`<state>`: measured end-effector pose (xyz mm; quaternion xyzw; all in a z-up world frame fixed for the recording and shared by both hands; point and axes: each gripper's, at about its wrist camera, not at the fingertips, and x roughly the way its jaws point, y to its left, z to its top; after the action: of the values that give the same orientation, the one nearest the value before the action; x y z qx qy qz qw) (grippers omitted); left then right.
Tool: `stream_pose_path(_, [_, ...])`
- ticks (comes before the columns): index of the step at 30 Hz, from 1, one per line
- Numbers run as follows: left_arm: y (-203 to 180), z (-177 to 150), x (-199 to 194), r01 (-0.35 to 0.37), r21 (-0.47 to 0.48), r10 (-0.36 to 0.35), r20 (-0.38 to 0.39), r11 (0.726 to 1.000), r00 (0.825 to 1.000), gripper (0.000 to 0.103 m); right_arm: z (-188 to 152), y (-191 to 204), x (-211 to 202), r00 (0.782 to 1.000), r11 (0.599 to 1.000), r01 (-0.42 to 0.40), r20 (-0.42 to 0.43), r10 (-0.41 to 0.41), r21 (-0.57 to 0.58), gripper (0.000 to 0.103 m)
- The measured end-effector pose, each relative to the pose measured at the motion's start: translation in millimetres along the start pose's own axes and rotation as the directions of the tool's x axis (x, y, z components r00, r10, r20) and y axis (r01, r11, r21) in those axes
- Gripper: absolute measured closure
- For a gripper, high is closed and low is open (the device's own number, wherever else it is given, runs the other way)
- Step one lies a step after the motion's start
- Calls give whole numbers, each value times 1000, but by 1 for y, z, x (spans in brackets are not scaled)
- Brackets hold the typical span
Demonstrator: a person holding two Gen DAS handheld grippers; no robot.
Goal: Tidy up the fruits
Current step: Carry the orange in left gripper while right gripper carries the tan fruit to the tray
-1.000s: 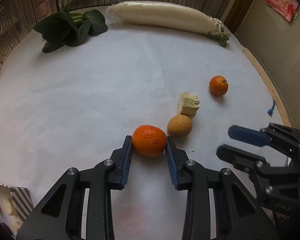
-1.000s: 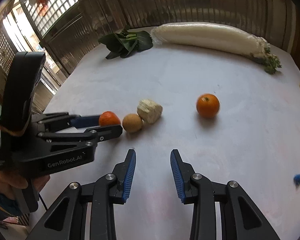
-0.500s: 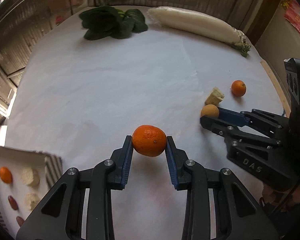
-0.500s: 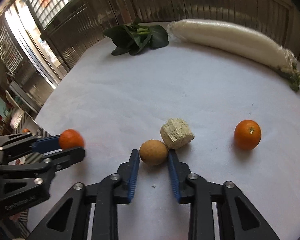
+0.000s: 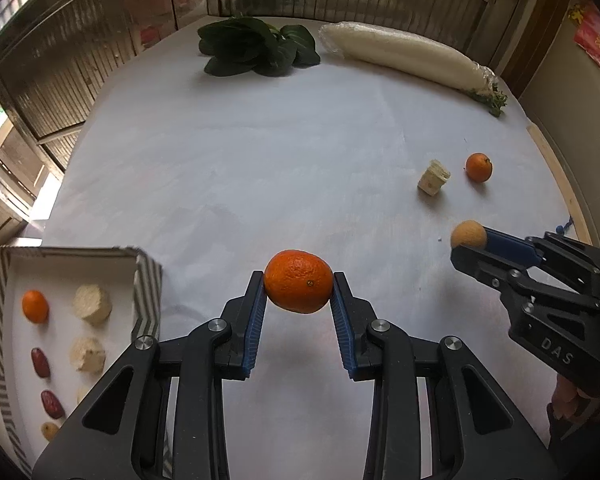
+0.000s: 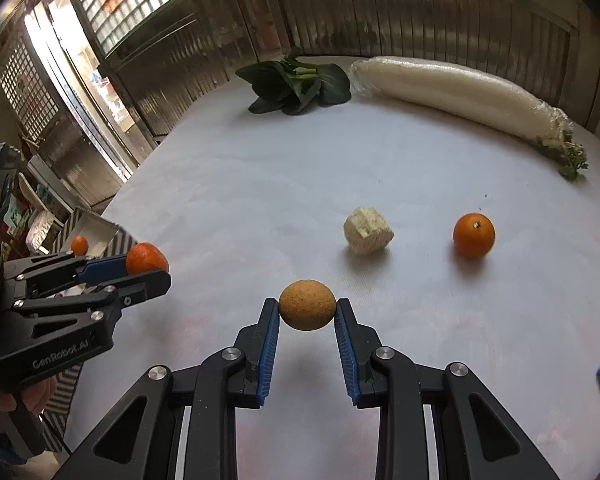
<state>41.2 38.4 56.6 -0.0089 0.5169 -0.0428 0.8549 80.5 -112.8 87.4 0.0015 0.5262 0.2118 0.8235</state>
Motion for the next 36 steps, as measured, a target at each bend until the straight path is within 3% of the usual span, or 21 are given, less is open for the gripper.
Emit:
stream_pose_path(20, [39, -39, -48, -47, -86, 51, 47, 995, 998, 71, -17, 80, -25, 998, 989, -57, 13, 60, -139, 76])
stream_pose_path(36, [110, -80, -82, -131, -218, 145, 50, 967, 988, 71, -19, 180, -13, 984, 928, -179, -35, 177, -327, 75])
